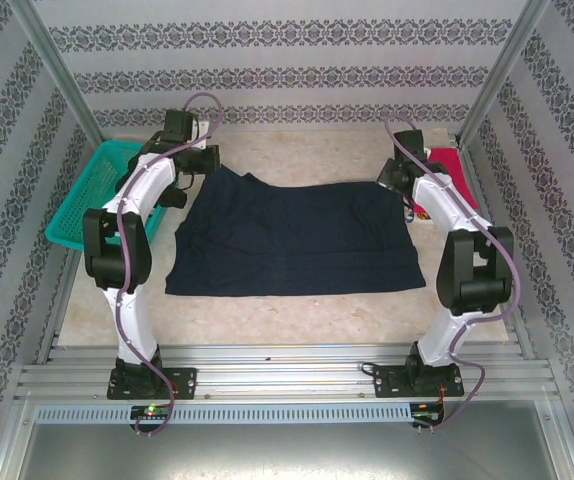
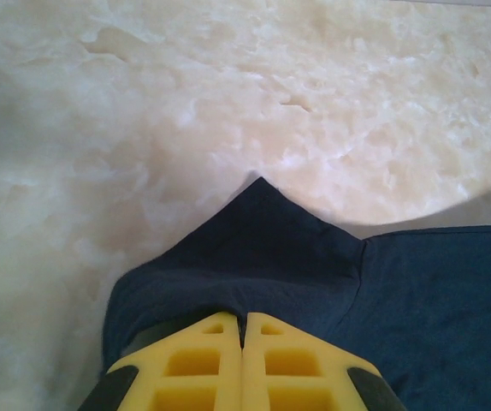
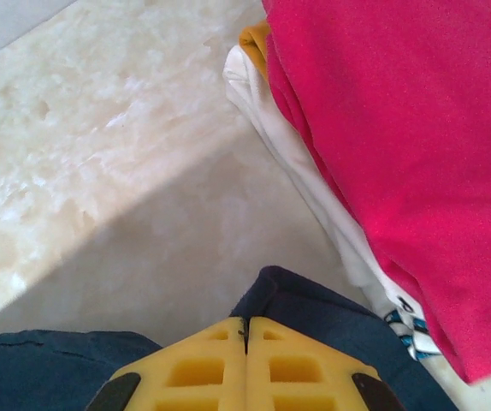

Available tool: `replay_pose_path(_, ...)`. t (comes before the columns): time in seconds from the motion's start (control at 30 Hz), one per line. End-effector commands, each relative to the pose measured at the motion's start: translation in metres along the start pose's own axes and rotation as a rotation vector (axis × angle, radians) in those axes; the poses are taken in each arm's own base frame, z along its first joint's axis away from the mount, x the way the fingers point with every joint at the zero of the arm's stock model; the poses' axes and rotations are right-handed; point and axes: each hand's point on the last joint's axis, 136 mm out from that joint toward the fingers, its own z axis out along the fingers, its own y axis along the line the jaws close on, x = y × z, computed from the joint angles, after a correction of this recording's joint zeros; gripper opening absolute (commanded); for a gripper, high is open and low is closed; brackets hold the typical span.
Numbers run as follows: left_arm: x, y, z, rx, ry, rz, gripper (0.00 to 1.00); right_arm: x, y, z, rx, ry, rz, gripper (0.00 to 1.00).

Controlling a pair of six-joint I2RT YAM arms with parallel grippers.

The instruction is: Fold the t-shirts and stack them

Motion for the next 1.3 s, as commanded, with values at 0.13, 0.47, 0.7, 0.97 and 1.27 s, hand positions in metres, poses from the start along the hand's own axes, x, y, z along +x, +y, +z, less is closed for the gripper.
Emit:
replay_pose_path(0.13, -0.007, -0.013, -0.040, 0.051, -0.093, -0.013, 0.00, 0.011, -0.018, -0.033, -0.023, -0.033, -0.021, 0.00)
replay_pose_path(0.47, 0.032, -0.012, -0.075, 0.017, -0.099, -0.030, 0.00, 0.046, -0.051, -0.056, 0.019, -0.009, -0.019, 0.00)
replay_pose_path(0.7, 0.060, -0.010, -0.090, 0.005, -0.082, -0.047, 0.00, 0.064, -0.076, -0.073, 0.054, -0.011, 0.003, 0.00)
replay_pose_path(0.97, 0.093, 0.003, -0.109, -0.064, -0.068, -0.079, 0.00, 0.091, -0.108, -0.076, 0.122, 0.034, 0.050, 0.00)
replay_pose_path(1.27, 0.125, 0.007, -0.121, -0.075, -0.051, -0.120, 0.00, 0.090, -0.114, -0.067, 0.155, 0.081, 0.096, 0.00)
